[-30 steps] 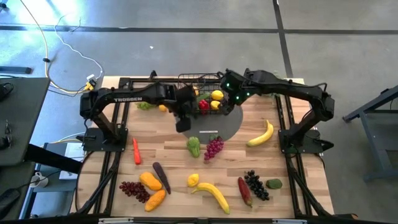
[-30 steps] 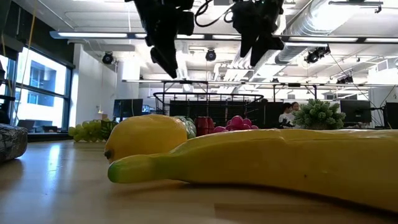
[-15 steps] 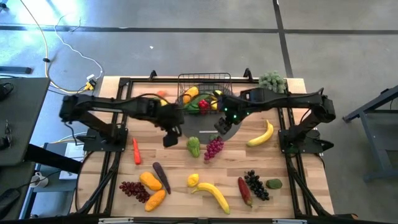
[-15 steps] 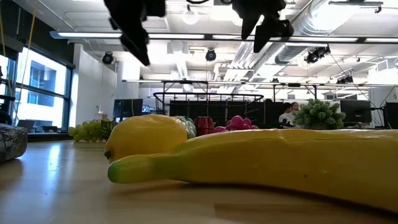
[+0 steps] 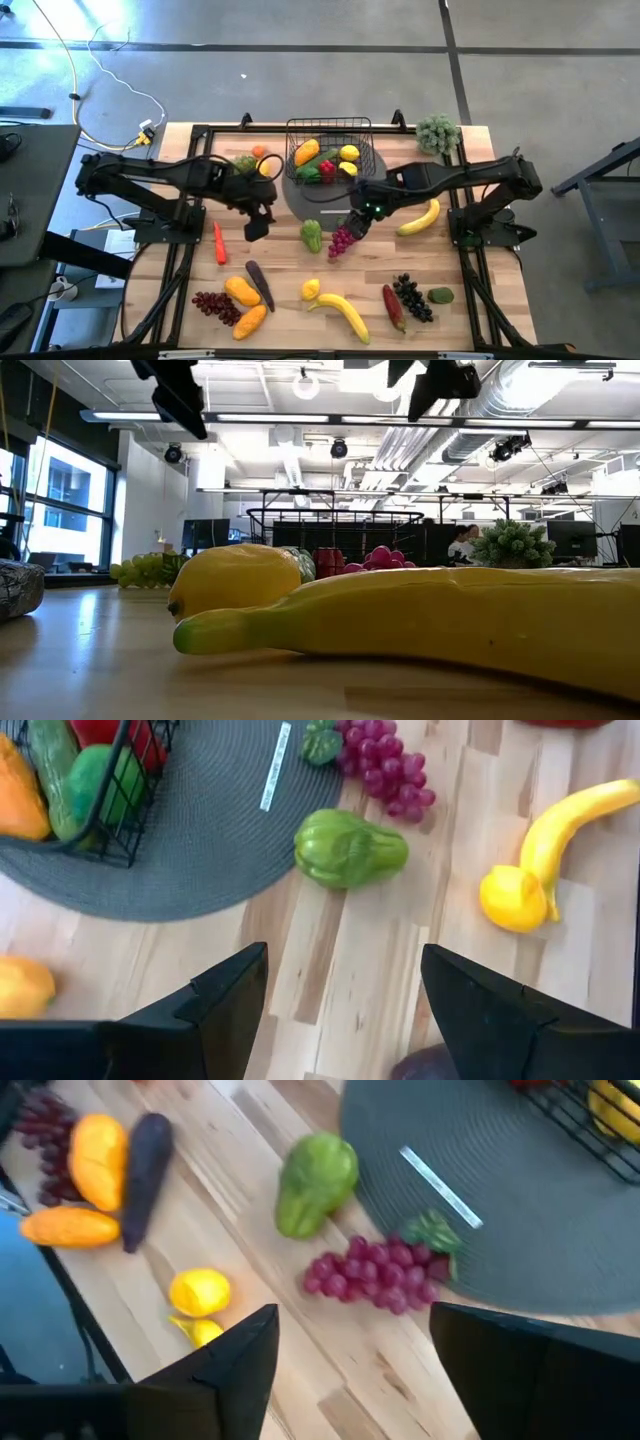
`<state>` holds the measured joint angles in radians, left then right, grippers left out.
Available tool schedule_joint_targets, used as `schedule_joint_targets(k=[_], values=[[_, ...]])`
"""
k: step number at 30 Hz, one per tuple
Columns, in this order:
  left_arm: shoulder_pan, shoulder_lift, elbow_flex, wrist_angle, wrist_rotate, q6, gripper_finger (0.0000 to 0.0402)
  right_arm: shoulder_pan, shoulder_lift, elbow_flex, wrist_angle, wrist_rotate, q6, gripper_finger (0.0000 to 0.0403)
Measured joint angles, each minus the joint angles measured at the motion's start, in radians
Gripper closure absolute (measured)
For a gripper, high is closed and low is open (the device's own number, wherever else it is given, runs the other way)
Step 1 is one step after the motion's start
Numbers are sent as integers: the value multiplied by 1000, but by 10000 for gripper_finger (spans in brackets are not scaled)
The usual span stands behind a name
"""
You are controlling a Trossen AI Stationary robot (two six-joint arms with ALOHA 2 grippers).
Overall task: Build produce basket
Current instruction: Put the green lime into the wire basket
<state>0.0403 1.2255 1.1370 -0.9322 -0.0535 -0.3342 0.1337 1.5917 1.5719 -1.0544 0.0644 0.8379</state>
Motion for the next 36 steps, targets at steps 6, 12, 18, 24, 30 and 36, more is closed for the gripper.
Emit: schedule_joint_targets(k=[6, 12, 18, 24, 30, 36], values=[[-32, -5, 0, -69, -36, -69, 149, 50, 0, 0, 63, 39, -15, 123], [-84, -5, 0, -139, -123, -125, 149, 109, 0, 0, 6, 40, 152, 121], [-109, -4, 0, -150, -123, -122, 149, 196, 0, 0, -109, 38, 277, 121], [-114, -4, 0, -150, -116, -118, 148, 291, 0, 0, -239, 37, 365, 121], [-114, -1, 0, -150, -115, -116, 149, 380, 0, 0, -290, 37, 377, 121], [-113, 0, 0, -150, -68, -117, 148, 455, 0, -60, -315, -33, 402, 121]])
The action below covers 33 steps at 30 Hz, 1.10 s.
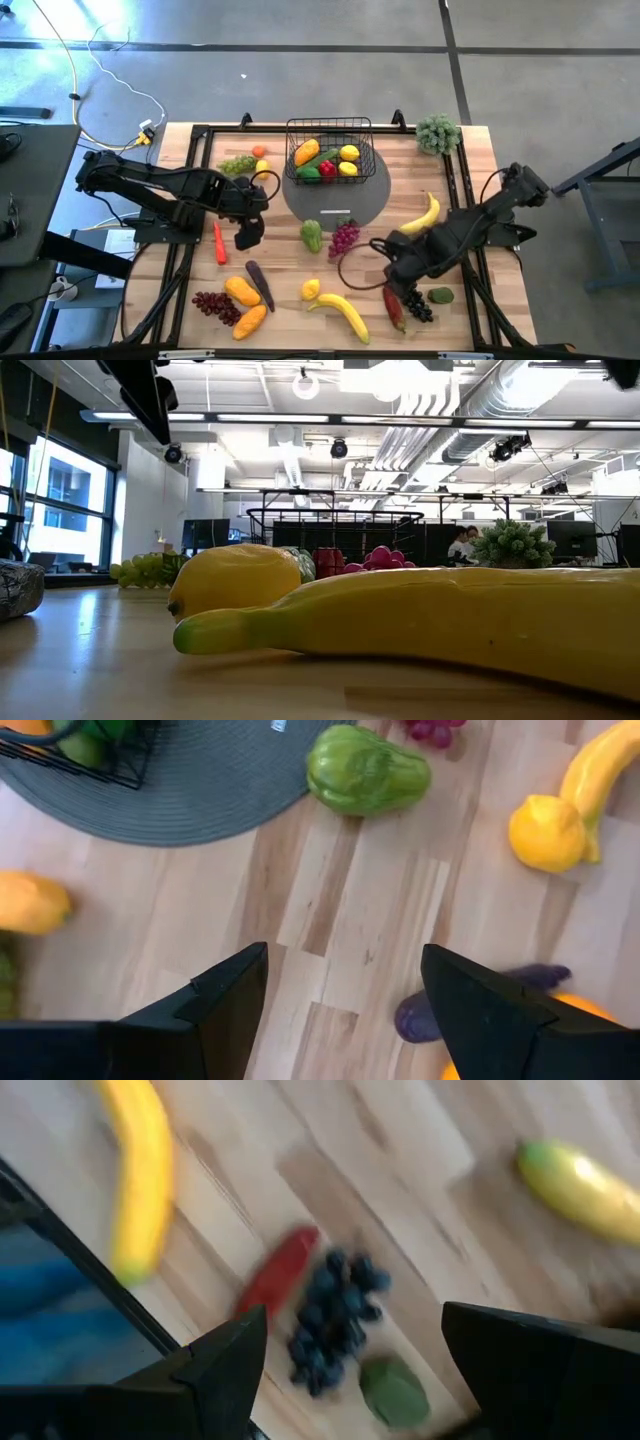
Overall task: Build produce basket
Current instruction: Put the green lime into the wire basket
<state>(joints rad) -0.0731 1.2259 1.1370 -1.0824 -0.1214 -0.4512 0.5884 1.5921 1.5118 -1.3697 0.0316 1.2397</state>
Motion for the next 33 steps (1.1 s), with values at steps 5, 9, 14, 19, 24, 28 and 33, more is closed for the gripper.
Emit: schedule_joint_targets(k=[5, 9, 14, 19, 24, 28, 33], values=[[0, 0, 0, 0, 11, -18, 149, 57, 0, -99, 11, -68, 26, 121], [0, 0, 0, 0, 11, -19, 149, 95, 0, -159, 30, -129, 38, 121], [0, 0, 0, 1, 8, -21, 149, 132, 0, -235, 65, -174, 48, 121], [0, 0, 0, 1, 4, -45, 149, 160, 0, -314, 98, -226, 66, 121], [0, 0, 0, 2, 2, -49, 149, 190, 0, -377, 139, -272, 65, 121], [0, 0, 0, 2, 1, -70, 149, 217, 0, -410, 183, -289, 64, 121], [0, 0, 0, 2, 1, -97, 149, 252, 0, -459, 266, -295, 63, 121]])
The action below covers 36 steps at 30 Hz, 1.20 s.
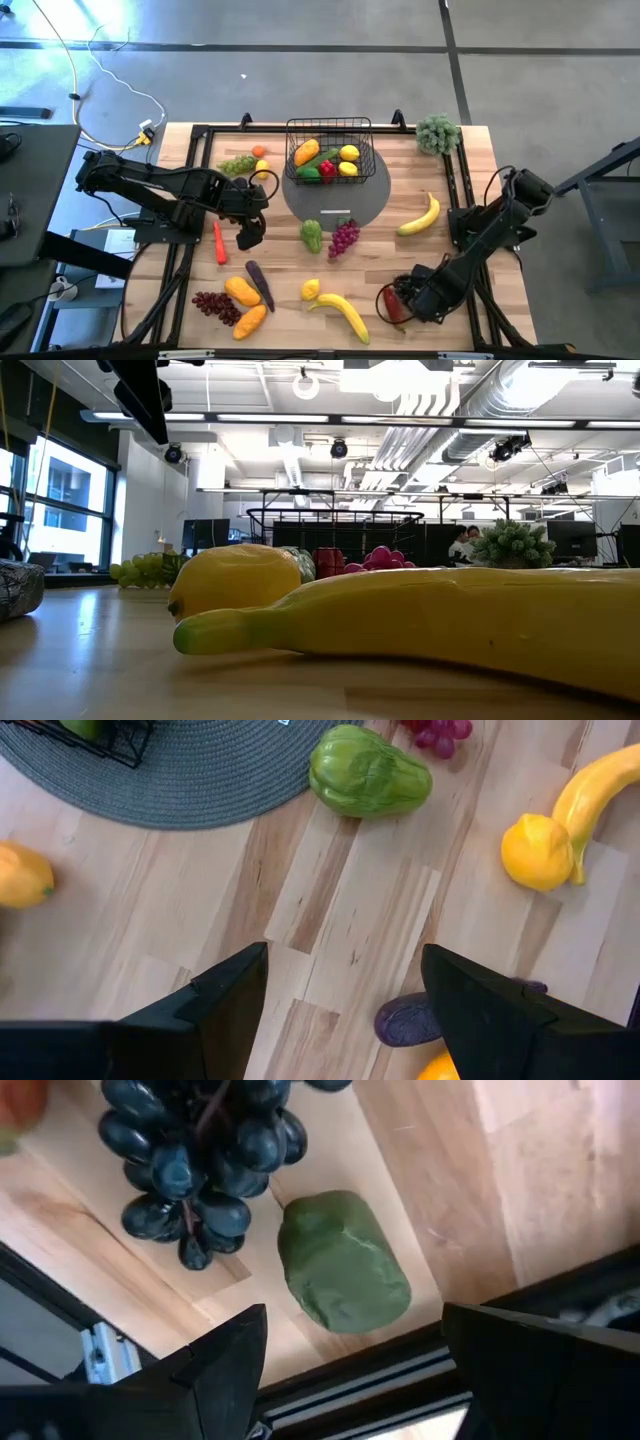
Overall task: Build produce basket
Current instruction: Put the green lime into the wire basket
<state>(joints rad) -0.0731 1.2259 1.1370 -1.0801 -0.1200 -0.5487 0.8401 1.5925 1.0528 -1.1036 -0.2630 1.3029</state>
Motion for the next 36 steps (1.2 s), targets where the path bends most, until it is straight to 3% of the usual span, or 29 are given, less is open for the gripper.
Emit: schedule_joint_targets(k=[17, 20, 28, 36], values=[[0, 0, 0, 1, -26, -51, 149, 51, 0, -164, 216, -34, 51, 126], [0, 0, 0, 1, -26, -51, 149, 51, 0, -167, 218, -40, 52, 153], [0, 0, 0, 2, -49, -51, 149, 50, -1, -166, 218, -43, 99, 275], [0, 0, 0, 22, -52, -5, 149, 32, -5, -125, 209, -37, 125, 284]])
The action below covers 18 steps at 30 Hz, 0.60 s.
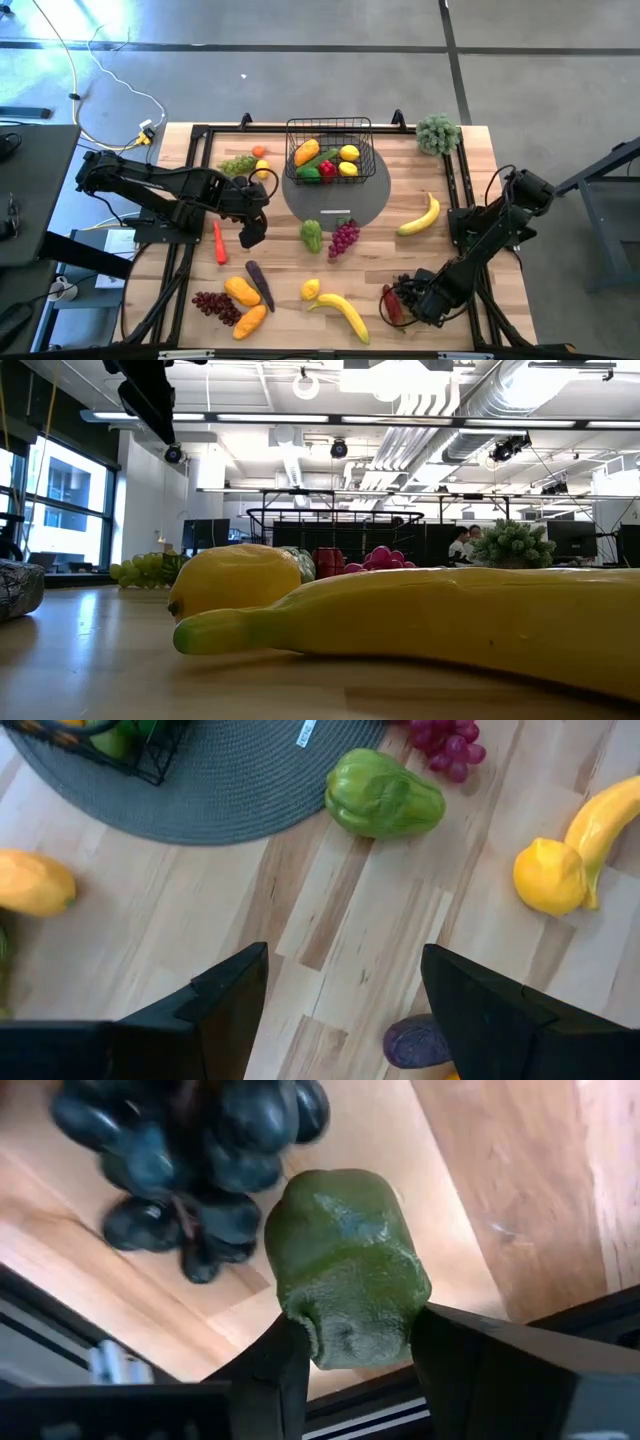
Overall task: Build produce basket
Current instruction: Put the green lime into the wire basket
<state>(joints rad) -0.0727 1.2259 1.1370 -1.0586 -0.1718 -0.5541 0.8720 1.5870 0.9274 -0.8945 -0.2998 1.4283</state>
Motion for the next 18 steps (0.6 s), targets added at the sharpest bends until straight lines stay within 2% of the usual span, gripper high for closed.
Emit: schedule_joint_targets(k=[11, 18], values=[[0, 0, 0, 18, -69, 34, 149, -90, -71, 86, -83, 148, 133, 284], [0, 0, 0, 17, -133, 35, 149, -188, -112, 152, -128, 288, 140, 284]])
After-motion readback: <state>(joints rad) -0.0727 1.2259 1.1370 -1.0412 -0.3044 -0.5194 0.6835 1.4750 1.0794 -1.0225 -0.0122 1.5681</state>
